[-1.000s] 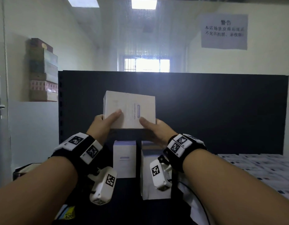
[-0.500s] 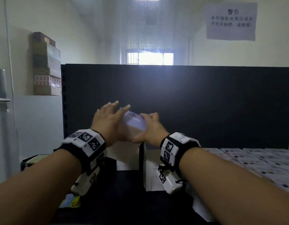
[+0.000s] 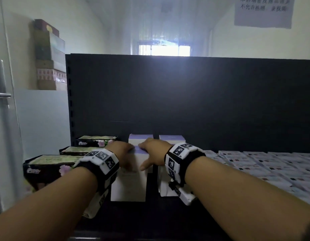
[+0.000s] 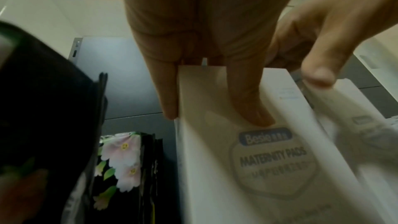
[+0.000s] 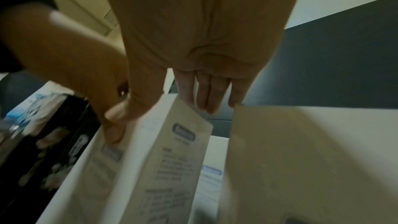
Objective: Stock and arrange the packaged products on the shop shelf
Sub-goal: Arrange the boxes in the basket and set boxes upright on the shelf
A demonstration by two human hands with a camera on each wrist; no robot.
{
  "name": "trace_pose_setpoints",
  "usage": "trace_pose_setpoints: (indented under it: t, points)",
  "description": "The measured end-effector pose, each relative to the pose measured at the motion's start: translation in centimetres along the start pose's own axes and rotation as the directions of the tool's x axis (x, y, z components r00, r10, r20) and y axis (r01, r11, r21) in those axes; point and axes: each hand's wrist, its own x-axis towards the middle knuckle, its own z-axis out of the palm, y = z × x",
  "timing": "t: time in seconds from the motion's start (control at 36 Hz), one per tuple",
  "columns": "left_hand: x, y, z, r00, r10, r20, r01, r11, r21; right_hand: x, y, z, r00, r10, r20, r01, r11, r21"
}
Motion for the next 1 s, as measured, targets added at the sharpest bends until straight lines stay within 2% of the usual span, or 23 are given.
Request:
trace_pose_setpoints:
  t: [0.08,0.14,0.22,0.31,0.36,0.44,0.53,0.69,0.83,0.94,1.0]
  points:
    - [0.3,-0.3,0.3,1.000,-0.003,-0.018,0.003,1.000,-0.002,-0.9,1.5,-1.4,0.998,0.029,-0.049,-0.022,0.992,0.126]
    - [0.5,-0.3,0.5,0.999,0.010,-0.034,-0.010,1.000,0.017,-1.6,3.0,-2.3,0.995,0.084,-0.045,-0.077,0.988,0.136]
    - [0.8,-0.2,0.1,1.000,0.000,0.011,-0.001,0.999,0.037,-2.8,5.4,-2.8,0.972,0.229,0.046,-0.228,0.973,-0.036]
    - [1.3,-0.1,-0.2,0.999,-0.018,0.049,0.016,1.000,0.025,-3.1,7.3,-2.3,0.933,0.318,0.168,-0.295,0.944,-0.151]
    - [1.4,-0.1,0.0,0.999,-0.024,0.047,0.023,1.000,0.012,-2.9,8.3,-1.5,0.936,0.318,0.152,-0.294,0.942,-0.160]
    - [1.6,-0.2,0.6,1.000,-0.020,0.006,0.020,1.000,-0.007,-2.3,9.3,-0.1,0.964,0.264,0.022,-0.253,0.944,-0.214]
    - [2.0,-0.3,1.1,0.999,-0.014,-0.039,0.012,0.998,-0.059,-1.4,9.7,0.5,0.974,0.223,-0.026,-0.222,0.939,-0.264]
    - [2.6,0.1,1.3,1.000,-0.007,-0.022,0.007,1.000,-0.016,0.5,9.7,0.1,0.973,0.226,0.055,-0.194,0.918,-0.345]
    - [3.3,0.8,0.8,0.998,-0.005,0.057,0.007,0.999,-0.044,0.9,9.2,-0.5,0.948,0.292,0.124,-0.227,0.897,-0.379]
    - [3.3,1.2,1.0,1.000,-0.007,-0.005,0.007,0.999,-0.042,1.0,9.1,-1.0,0.943,0.308,0.128,-0.238,0.889,-0.390]
    - [3.4,1.1,1.1,1.000,-0.011,0.020,0.012,0.999,-0.046,0.6,8.8,-1.2,0.947,0.294,0.128,-0.224,0.893,-0.391]
